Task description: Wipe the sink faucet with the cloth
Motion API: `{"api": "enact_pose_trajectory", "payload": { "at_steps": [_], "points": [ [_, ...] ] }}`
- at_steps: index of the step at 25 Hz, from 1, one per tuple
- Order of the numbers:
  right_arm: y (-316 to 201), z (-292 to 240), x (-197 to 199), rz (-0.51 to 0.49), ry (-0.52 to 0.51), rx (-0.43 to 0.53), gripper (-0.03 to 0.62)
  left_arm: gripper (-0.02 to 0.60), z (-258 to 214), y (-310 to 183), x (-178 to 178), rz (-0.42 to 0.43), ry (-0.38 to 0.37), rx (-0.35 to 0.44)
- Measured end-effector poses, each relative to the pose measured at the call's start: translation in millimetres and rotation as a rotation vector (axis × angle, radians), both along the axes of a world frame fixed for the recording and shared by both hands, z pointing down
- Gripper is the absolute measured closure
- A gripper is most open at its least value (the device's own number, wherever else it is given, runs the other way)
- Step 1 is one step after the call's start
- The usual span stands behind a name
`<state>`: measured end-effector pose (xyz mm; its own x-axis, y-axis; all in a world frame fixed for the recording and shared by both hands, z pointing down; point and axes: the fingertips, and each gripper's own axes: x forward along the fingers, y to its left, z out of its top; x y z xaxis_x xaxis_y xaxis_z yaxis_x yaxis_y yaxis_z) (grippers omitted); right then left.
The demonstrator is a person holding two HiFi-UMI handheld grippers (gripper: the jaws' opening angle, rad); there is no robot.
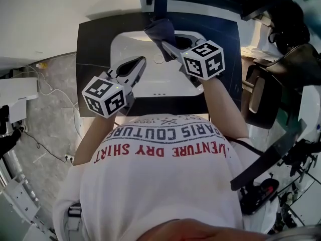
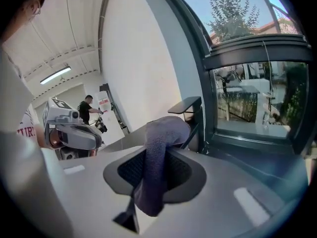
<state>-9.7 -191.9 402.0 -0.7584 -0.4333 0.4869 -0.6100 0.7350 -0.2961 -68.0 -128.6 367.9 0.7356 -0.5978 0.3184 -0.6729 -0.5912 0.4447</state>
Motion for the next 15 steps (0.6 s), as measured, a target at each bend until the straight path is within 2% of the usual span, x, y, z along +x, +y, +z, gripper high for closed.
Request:
{"api": "enact_pose_trajectory", "payload": {
  "at_steps": [6,15],
  "points": [
    [-22.7,15.0,2.7,0.058,0.012,-0.093,0.514,0.58,4.6,-9.4,-1.3,0.005,-0.002,-0.003],
    [-52.7,13.9,-2.0,0.081,-0.002,-0.158,0.512,0.58,12.0,-13.5,-6.8,-0.013,0.007,-0.019]
  ]
}}
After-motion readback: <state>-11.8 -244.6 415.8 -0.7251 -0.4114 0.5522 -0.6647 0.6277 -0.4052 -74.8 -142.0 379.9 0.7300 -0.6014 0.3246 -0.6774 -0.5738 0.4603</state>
